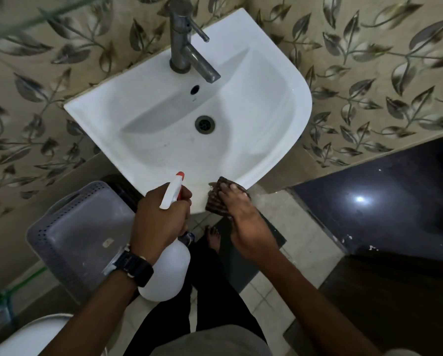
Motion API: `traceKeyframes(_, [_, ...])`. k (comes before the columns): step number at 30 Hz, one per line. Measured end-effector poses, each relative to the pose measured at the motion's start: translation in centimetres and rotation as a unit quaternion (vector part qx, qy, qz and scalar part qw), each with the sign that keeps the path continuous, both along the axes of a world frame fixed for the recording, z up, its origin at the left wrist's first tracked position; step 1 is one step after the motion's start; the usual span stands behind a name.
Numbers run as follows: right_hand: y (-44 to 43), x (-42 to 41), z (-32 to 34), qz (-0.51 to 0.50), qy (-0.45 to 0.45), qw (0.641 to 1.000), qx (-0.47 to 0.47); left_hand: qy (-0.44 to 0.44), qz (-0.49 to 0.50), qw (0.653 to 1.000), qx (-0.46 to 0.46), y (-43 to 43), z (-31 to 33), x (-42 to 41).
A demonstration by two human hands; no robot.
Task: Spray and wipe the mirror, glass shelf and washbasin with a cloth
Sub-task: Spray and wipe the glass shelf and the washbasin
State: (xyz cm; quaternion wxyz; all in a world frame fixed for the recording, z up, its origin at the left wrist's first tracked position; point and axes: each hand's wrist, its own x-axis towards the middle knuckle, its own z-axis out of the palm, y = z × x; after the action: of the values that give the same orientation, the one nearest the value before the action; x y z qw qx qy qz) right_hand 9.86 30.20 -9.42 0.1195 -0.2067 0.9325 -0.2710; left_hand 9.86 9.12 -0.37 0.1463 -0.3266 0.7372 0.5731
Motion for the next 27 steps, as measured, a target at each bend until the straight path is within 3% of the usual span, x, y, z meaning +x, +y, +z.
traceKeyframes(6, [6.9, -10.1, 0.6, -0.127, 0.009, 0.992, -0.017, -0.011, -0.012, 1.0, 0.01, 0.8, -0.3, 0.2])
traceKeyframes(12, [11.5, -21.4, -0.7, -0.164, 0.049, 0.984, 0.043, -0.022, -0.042, 0.999, 0.01, 2.5, 0.5, -0.2])
traceKeyframes(17, [9.5, -16.2, -0.5, -0.158, 0.047, 0.984, 0.06, -0.017, -0.046, 0.999, 0.004, 3.4, 1.1, -1.1])
traceKeyframes(22, [7.5, -8.4, -0.9, -0.06, 0.025, 0.998, 0.012, -0.019, -0.045, 0.999, 0.007, 4.3, 1.6, -2.9])
traceKeyframes(27, [9.7, -13.8, -1.0, -0.1, 0.011, 0.995, 0.02, -0.024, -0.035, 0.999, 0.02, 5.3, 2.0, -4.8])
